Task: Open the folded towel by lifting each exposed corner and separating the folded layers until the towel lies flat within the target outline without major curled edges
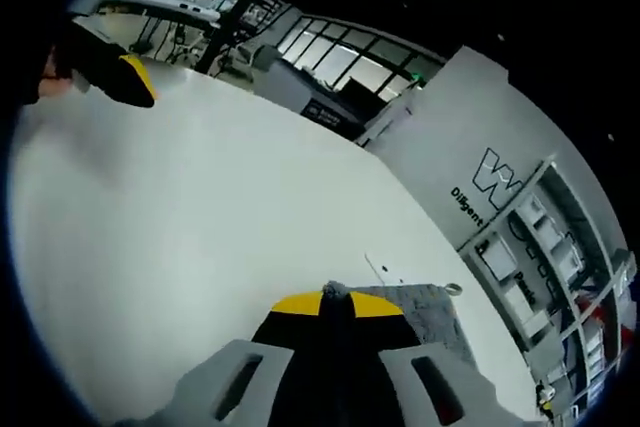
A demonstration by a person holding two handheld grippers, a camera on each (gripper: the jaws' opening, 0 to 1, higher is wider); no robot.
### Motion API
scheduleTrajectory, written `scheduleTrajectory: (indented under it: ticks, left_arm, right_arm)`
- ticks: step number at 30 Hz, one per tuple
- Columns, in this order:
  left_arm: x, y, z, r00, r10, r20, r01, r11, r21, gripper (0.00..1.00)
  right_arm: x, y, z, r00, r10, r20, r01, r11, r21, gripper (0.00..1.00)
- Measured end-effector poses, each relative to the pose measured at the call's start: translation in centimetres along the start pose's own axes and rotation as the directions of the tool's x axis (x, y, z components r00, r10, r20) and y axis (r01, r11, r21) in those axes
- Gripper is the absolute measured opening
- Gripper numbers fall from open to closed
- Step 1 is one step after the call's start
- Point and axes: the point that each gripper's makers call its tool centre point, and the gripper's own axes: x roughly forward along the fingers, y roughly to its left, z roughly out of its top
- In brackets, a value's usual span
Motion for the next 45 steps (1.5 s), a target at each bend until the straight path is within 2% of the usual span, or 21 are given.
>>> scheduleTrajectory:
  ticks: [10, 15, 19, 31, 45]
  left_arm:
    - [0.1, 0.0, 0.0, 1.000, 0.000, 0.000, 0.000, 1.000, -0.007, 0.96]
    - [0.0, 0.1, -0.3, 0.999, 0.023, -0.031, -0.022, 0.999, 0.036, 0.96]
    - [-0.1, 0.1, -0.2, 1.000, 0.014, -0.027, -0.013, 1.000, 0.024, 0.96]
    - [0.0, -0.2, -0.5, 0.999, -0.002, -0.041, 0.003, 1.000, 0.019, 0.97]
    - [-0.1, -0.5, -0.5, 0.999, -0.013, -0.039, 0.013, 1.000, 0.016, 0.97]
  right_arm:
    - [-0.9, -1.1, 0.7, 1.000, -0.021, 0.012, 0.021, 0.999, 0.027, 0.03]
    - [-1.9, -2.4, 1.1, 0.998, -0.046, 0.032, 0.044, 0.998, 0.050, 0.03]
    - [-3.1, -3.7, 1.4, 0.997, -0.067, 0.049, 0.063, 0.995, 0.073, 0.02]
    - [-6.7, -7.7, 1.5, 0.988, -0.139, 0.066, 0.134, 0.988, 0.072, 0.02]
    - [-11.3, -11.7, -0.4, 0.970, -0.239, 0.040, 0.236, 0.969, 0.069, 0.02]
